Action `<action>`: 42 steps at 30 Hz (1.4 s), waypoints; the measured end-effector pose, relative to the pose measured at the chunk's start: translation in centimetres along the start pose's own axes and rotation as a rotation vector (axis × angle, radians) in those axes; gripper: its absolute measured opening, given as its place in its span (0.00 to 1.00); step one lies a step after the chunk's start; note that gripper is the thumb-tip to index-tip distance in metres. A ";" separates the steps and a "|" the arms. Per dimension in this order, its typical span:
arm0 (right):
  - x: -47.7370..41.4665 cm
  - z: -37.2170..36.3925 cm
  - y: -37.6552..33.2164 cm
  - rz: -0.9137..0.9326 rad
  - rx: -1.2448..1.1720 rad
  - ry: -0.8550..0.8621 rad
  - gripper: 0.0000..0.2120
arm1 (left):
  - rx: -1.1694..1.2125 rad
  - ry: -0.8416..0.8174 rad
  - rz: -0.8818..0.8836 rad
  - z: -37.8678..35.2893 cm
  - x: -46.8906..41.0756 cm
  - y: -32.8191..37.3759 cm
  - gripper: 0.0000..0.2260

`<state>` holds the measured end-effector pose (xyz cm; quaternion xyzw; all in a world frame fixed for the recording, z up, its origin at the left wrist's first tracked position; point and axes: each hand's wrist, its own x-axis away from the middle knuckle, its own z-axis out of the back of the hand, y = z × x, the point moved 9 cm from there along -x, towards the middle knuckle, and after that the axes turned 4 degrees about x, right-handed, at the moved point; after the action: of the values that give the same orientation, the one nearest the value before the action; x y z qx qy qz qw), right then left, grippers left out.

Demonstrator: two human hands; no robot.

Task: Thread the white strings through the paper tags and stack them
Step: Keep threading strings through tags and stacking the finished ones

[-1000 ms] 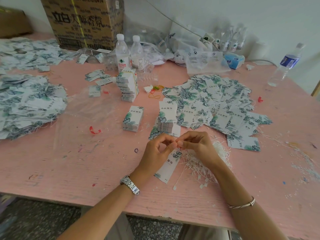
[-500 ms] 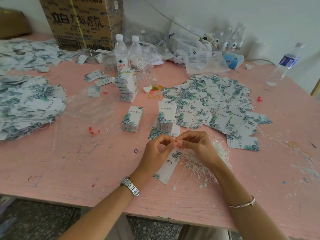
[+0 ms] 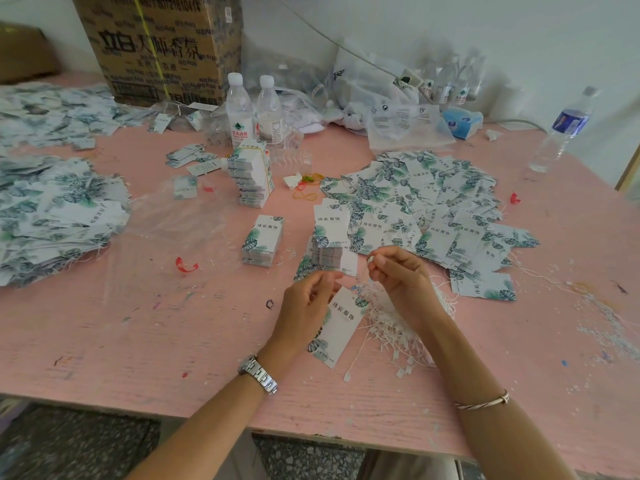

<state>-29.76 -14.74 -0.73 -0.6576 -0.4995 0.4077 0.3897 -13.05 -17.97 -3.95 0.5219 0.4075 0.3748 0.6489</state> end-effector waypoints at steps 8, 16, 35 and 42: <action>-0.2 3.1 -0.4 0.075 0.077 0.223 0.06 | 0.184 -0.087 0.037 -0.7 -0.1 -0.3 0.08; 0.5 1.6 -1.2 0.187 0.693 0.220 0.06 | 0.463 0.132 0.031 1.5 -0.3 0.2 0.08; 1.2 -2.3 -1.1 0.189 0.730 -0.153 0.07 | 0.402 0.384 -0.156 4.3 0.3 0.8 0.09; 1.2 -1.7 -2.2 0.216 0.780 -0.167 0.11 | 0.421 0.360 -0.141 3.9 0.1 0.6 0.09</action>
<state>-28.74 -13.34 1.74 -0.4737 -0.2657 0.6570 0.5228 -9.45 -19.19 -2.86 0.5407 0.6203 0.3227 0.4677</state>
